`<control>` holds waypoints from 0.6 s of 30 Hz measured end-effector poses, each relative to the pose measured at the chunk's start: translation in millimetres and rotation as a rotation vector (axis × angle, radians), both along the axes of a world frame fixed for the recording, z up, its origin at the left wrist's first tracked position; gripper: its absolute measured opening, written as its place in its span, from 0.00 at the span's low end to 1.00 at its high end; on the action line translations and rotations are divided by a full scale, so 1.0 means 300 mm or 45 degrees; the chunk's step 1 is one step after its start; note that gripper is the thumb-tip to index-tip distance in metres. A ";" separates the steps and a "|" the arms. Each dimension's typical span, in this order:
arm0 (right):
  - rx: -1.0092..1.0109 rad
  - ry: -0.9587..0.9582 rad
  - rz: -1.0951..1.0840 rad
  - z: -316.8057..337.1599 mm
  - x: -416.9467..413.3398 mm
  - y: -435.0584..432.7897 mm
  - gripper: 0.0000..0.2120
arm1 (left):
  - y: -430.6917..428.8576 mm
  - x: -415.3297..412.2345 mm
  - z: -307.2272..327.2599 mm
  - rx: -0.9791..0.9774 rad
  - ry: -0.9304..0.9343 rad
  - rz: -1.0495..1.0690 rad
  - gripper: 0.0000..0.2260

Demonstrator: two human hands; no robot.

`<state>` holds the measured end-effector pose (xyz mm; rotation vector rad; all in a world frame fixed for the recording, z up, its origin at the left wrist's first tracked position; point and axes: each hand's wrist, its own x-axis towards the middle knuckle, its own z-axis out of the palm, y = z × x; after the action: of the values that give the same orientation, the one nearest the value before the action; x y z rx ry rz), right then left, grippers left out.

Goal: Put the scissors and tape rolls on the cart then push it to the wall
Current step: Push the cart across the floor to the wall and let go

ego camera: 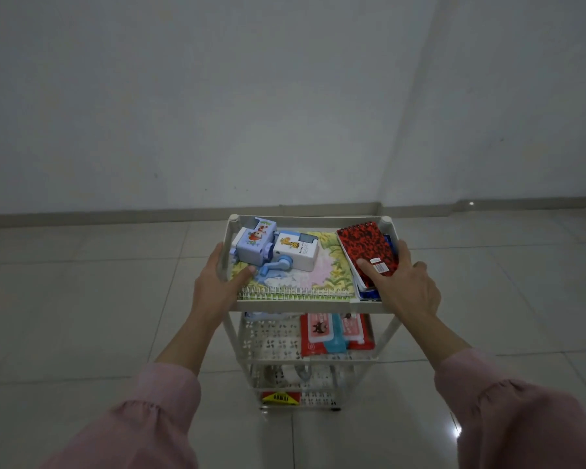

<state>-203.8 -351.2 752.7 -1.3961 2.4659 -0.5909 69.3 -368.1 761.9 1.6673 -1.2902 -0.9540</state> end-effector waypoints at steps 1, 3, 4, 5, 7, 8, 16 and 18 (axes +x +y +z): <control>0.001 -0.005 -0.002 0.003 -0.016 -0.043 0.40 | -0.044 -0.015 -0.001 0.004 0.002 0.009 0.32; -0.007 -0.033 0.005 0.008 -0.038 -0.137 0.40 | -0.134 -0.035 0.005 0.003 -0.009 0.010 0.32; -0.011 -0.044 0.003 0.010 -0.053 -0.196 0.41 | -0.190 -0.045 0.005 -0.002 -0.012 0.005 0.31; -0.007 -0.051 0.001 0.011 -0.068 -0.255 0.41 | -0.242 -0.056 0.007 -0.007 -0.012 0.000 0.30; 0.027 -0.060 -0.006 0.012 -0.089 -0.333 0.42 | -0.303 -0.078 0.020 -0.012 0.007 -0.012 0.28; 0.041 -0.069 -0.017 0.012 -0.101 -0.370 0.42 | -0.341 -0.087 0.020 -0.011 0.019 -0.010 0.28; 0.021 -0.174 -0.062 0.023 -0.175 -0.565 0.40 | -0.565 -0.174 0.039 -0.003 0.024 -0.002 0.29; 0.007 -0.171 -0.059 0.013 -0.225 -0.622 0.41 | -0.618 -0.223 0.024 0.002 0.037 0.017 0.29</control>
<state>-271.2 -538.0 756.8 -1.2565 2.3974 -0.6649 2.4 -553.3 769.1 1.6552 -1.2583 -0.9680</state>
